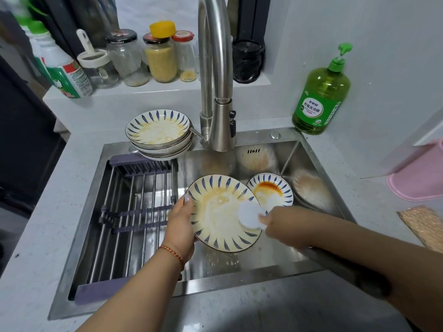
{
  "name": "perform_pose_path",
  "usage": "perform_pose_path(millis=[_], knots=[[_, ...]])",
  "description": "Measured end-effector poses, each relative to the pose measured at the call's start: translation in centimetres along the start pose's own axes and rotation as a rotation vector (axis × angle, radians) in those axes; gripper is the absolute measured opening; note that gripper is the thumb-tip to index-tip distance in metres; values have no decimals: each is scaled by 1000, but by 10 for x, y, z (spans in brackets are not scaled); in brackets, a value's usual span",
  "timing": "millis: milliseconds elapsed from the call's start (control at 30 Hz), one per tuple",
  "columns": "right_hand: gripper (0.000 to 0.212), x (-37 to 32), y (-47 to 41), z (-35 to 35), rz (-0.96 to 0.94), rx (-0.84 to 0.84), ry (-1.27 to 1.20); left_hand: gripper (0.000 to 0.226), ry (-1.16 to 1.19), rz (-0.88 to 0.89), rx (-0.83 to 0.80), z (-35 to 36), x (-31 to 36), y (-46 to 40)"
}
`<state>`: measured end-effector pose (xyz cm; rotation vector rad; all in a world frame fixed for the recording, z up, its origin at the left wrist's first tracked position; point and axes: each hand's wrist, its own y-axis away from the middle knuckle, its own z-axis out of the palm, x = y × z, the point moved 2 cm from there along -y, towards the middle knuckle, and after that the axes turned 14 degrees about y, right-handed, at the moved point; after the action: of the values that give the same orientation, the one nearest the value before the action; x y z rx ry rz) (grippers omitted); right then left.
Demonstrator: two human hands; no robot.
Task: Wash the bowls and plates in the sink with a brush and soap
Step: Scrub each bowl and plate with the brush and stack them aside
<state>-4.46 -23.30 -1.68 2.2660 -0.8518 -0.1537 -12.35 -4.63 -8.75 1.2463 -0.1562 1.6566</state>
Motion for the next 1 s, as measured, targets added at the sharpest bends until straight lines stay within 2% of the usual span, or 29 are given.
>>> perform_pose_path(millis=[100, 200, 267, 367, 433, 500, 567, 700, 767, 833, 867, 933, 1000], knots=[[52, 5, -22, -3, 194, 52, -36, 32, -22, -26, -35, 7, -6, 1], [59, -3, -32, -7, 264, 60, -61, 33, -12, -1, -10, 9, -6, -2], [47, -6, -30, -4, 182, 53, -13, 31, -15, 38, 10, 7, -2, -4], [29, -17, -15, -4, -46, -14, -36, 26, -24, 107, 48, 5, 1, -5], [27, -30, -9, -3, -196, -20, -14, 28, -53, 149, 56, 7, 0, -4], [30, -36, -11, -2, -263, 19, 10, 29, -64, 173, 56, 9, 0, -2], [31, -35, -12, 3, -250, 23, 13, 28, -62, 167, 74, 10, 0, -2], [48, -5, -13, 22, 163, 148, -283, 28, -37, 91, 98, 5, -2, -6], [44, 8, -14, 24, 290, 239, -385, 27, -28, 65, 88, 5, -4, -6], [36, 17, -15, 23, 374, 316, -595, 26, 23, 27, 99, 5, -6, -5], [38, 20, -17, 25, 411, 341, -724, 26, 47, 6, 110, 4, -6, -5], [45, 23, -24, 34, 480, 347, -1030, 27, 81, -36, 113, 0, -8, -5], [42, 20, -27, 40, 496, 331, -1337, 29, 105, -94, 83, -3, -12, -5]])
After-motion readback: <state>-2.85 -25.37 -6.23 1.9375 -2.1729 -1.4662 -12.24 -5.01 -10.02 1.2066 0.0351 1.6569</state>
